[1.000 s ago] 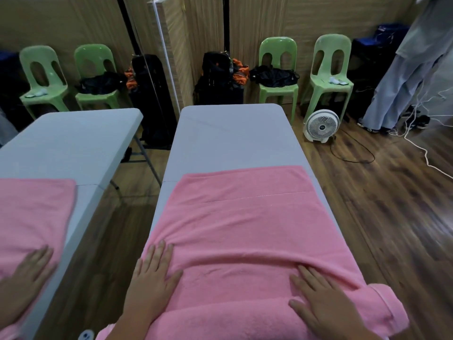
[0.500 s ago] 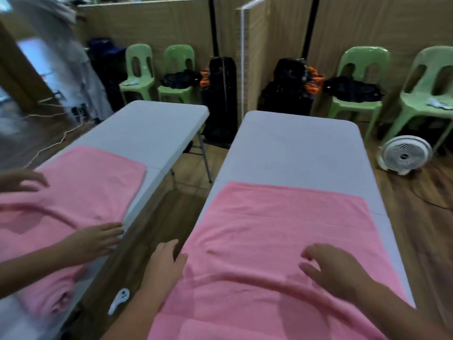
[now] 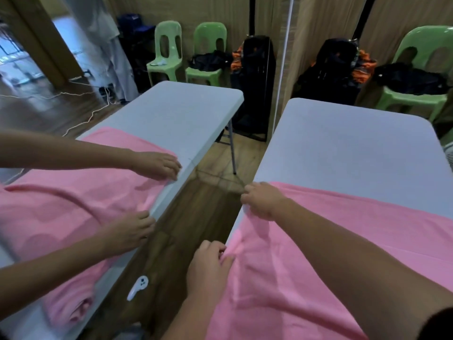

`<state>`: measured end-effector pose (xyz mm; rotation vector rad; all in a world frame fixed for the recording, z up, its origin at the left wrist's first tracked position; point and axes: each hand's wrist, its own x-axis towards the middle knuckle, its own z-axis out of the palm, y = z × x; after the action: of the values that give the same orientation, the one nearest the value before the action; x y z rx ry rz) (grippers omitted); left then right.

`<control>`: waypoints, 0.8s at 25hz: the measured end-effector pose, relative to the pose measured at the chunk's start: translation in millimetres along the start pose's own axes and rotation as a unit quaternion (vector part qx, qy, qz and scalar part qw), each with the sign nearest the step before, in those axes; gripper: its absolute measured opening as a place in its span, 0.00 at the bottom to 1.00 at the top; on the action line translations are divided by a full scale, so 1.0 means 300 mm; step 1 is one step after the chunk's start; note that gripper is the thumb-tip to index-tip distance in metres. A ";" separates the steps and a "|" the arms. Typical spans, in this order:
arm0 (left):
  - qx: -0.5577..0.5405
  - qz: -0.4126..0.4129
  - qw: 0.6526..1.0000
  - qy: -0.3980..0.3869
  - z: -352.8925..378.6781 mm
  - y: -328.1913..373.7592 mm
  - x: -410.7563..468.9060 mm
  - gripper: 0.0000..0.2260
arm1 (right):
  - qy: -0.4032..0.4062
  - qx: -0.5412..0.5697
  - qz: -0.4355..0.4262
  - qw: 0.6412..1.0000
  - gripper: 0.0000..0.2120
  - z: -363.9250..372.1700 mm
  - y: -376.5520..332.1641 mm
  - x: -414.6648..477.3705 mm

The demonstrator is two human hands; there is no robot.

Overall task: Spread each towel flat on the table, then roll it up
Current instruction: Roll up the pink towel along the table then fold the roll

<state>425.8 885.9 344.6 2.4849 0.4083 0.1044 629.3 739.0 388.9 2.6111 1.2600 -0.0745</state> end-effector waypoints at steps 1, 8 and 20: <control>-0.018 0.007 1.000 0.008 -0.009 0.012 -0.007 0.06 | 0.016 -0.001 -0.018 1.000 0.08 -0.017 0.006 -0.014; -0.013 0.148 0.989 -0.012 -0.027 0.107 -0.280 0.06 | 0.147 0.082 -0.026 0.985 0.04 0.005 -0.017 -0.529; 0.121 0.052 0.985 -0.108 0.012 0.171 -0.214 0.19 | -0.094 0.200 0.199 0.955 0.22 -0.020 0.051 -0.500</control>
<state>378.9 824.5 373.1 2.7201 0.2087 -0.1808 546.8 616.6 420.1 3.0535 0.6926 -0.5407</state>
